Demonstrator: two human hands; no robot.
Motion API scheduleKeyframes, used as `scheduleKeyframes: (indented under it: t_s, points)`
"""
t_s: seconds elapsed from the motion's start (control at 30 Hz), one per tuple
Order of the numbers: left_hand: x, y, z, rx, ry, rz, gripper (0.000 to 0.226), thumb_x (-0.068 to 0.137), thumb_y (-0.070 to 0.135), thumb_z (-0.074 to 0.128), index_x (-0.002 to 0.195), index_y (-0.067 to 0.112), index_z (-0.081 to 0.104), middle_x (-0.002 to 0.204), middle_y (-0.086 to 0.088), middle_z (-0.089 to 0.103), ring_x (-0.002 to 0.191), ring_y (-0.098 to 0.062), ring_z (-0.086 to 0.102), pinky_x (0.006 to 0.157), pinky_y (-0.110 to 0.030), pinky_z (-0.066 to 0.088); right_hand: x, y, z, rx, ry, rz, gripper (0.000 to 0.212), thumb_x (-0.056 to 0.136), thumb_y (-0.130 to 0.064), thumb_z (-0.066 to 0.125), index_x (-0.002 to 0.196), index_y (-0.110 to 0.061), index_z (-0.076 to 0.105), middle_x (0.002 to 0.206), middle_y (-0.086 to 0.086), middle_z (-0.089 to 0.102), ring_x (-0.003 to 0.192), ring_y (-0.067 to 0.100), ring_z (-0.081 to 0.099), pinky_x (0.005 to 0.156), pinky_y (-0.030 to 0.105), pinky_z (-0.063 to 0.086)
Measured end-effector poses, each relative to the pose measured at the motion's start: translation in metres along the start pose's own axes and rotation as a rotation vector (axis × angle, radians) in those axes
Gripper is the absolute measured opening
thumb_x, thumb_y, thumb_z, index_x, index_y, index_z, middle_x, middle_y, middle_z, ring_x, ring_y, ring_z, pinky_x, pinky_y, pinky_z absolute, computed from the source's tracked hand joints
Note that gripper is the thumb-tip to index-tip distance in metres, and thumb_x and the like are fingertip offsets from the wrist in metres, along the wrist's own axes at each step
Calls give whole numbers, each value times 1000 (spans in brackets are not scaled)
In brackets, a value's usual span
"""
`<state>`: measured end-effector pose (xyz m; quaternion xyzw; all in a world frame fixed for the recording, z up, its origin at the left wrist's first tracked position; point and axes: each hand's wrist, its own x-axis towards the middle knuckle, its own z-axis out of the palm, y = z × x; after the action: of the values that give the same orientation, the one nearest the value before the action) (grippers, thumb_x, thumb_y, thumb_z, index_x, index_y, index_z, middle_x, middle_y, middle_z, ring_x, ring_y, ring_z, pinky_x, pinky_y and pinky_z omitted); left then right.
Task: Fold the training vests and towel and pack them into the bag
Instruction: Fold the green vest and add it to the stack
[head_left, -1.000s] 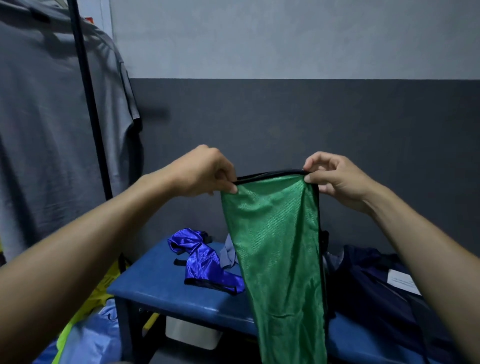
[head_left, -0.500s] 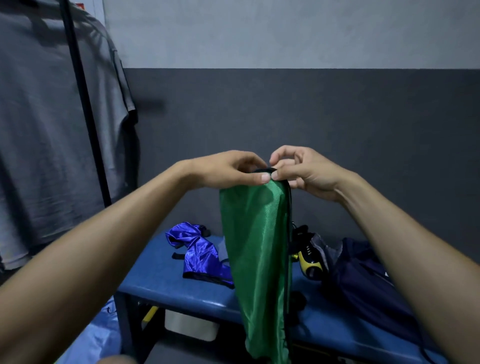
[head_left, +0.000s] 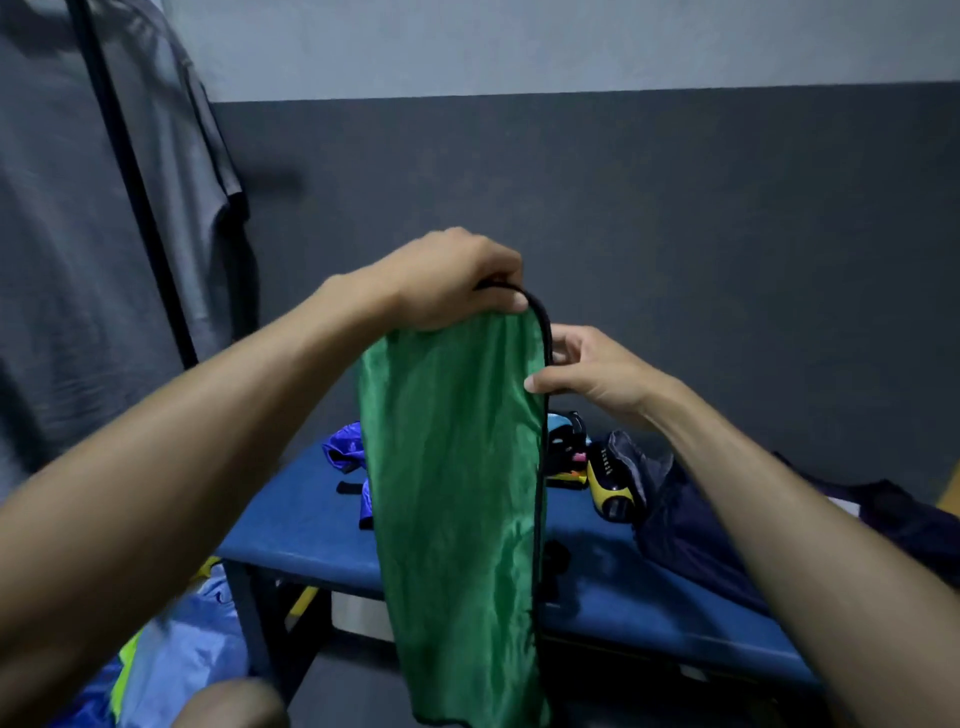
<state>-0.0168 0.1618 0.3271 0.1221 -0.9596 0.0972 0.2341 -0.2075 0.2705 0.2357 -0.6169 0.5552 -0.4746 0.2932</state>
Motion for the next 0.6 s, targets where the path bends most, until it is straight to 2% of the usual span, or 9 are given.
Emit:
scheduleKeyframes:
  t_s: [0.1,0.17,0.2,0.27,0.3,0.37,0.47,0.53,0.6]
  points:
    - [-1,-1,-9,-11,5,40,23,96,49,60,94,26,63,81,11,60,78,-17,53,74,-39,49,-10,24,6,22,12,36,30,91,3,67,118,-10,70,104,3,77,91,11,72,81,25,55]
    - [-3,-3,-12,-19,11,54,26,94,52,57,94,27,63,80,11,61,76,-17,53,72,-38,48,-13,44,12,27,-2,83,29,92,-7,70,121,-10,69,103,2,74,81,3,69,73,20,54]
    - [-4,-4,-13,-19,16,54,27,94,53,57,95,26,63,81,10,62,76,-17,53,72,-38,48,-15,54,16,23,7,109,31,91,-18,74,121,-14,68,106,-1,73,85,4,70,76,24,57]
    - [-6,-7,-15,-3,14,43,25,97,49,61,95,25,65,82,7,63,77,-18,54,73,-38,48,-17,70,26,12,112,123,40,85,-35,80,120,-24,66,118,-4,71,105,12,69,89,34,58]
    - [-6,-9,-15,12,9,30,22,98,47,62,95,25,65,82,7,63,78,-19,54,73,-38,48,-19,76,33,34,199,101,42,86,-35,81,123,-26,63,125,-4,67,111,13,66,86,28,56]
    - [-7,-13,-16,42,12,2,22,97,47,63,94,25,64,81,7,62,80,-21,55,73,-38,47,-25,86,51,126,377,73,50,85,-36,82,127,-27,56,132,-6,59,111,12,65,78,17,52]
    - [-9,-18,-19,61,31,-28,25,95,50,64,93,25,64,82,5,63,81,-24,57,74,-40,50,-35,107,82,58,539,63,55,71,-54,86,109,-29,54,117,-5,63,98,11,68,81,25,52]
    - [-11,-18,-21,53,44,-27,24,95,49,65,92,25,65,81,4,63,79,-24,56,74,-40,50,-38,119,99,-49,562,36,46,71,-55,85,92,-26,56,101,-2,67,90,12,66,79,29,53]
    - [-13,-17,-23,50,56,-20,23,95,48,66,93,24,67,81,4,64,79,-23,56,74,-39,49,-37,118,113,-180,536,-4,35,77,-49,82,83,-26,56,89,-5,66,82,10,62,73,28,50]
